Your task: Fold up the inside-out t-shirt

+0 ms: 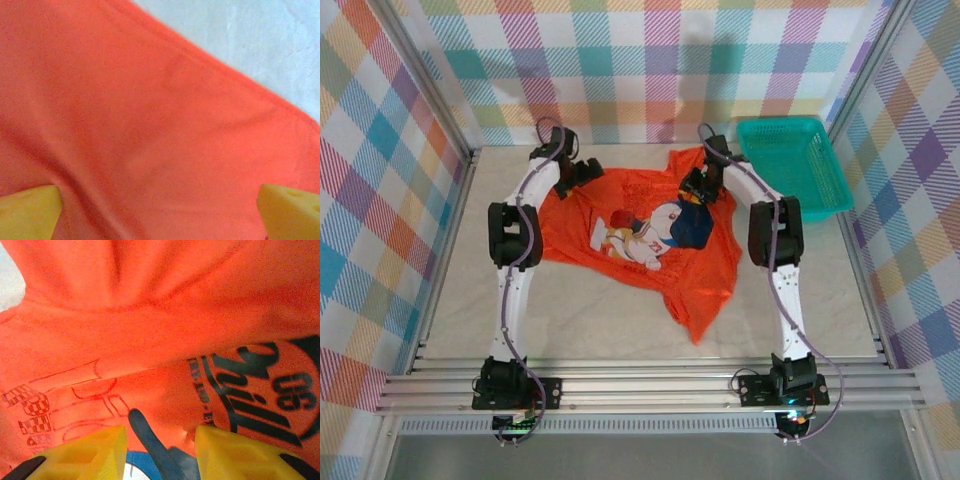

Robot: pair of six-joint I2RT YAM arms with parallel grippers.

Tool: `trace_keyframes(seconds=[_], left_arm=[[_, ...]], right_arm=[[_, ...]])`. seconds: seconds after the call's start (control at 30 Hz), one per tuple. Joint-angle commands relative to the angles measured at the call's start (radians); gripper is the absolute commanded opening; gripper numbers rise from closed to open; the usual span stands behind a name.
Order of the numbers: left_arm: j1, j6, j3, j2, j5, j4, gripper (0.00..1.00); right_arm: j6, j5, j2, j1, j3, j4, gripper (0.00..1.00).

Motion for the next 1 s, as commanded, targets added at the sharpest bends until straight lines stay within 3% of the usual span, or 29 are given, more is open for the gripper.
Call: trace_keyframes(seconds=[0.0, 0.17, 0.33, 0.5, 0.97], left_arm=[[0.008, 0.058, 0.043, -0.076, 0.018, -0.105, 1.00], [0.004, 0.080, -0.170, -0.389, -0.111, -0.088, 0.92], [0.011, 0.100, -0.436, -0.597, -0.238, -0.065, 0.69], [0.023, 0.119, -0.486, -0.561, -0.261, -0.152, 0.48], [0.014, 0.139, -0.442, -0.368, -0.354, -0.228, 0.36]], right_arm=[[-0.078, -0.021, 0.030, 0.003, 0.192, -0.218, 0.41], [-0.125, -0.035, -0.162, 0.040, 0.105, -0.200, 0.42], [-0.151, -0.053, -0.334, 0.079, -0.086, -0.178, 0.42], [-0.125, -0.064, -0.510, 0.105, -0.363, -0.047, 0.42], [-0.142, -0.049, -0.587, 0.128, -0.547, -0.018, 0.41]])
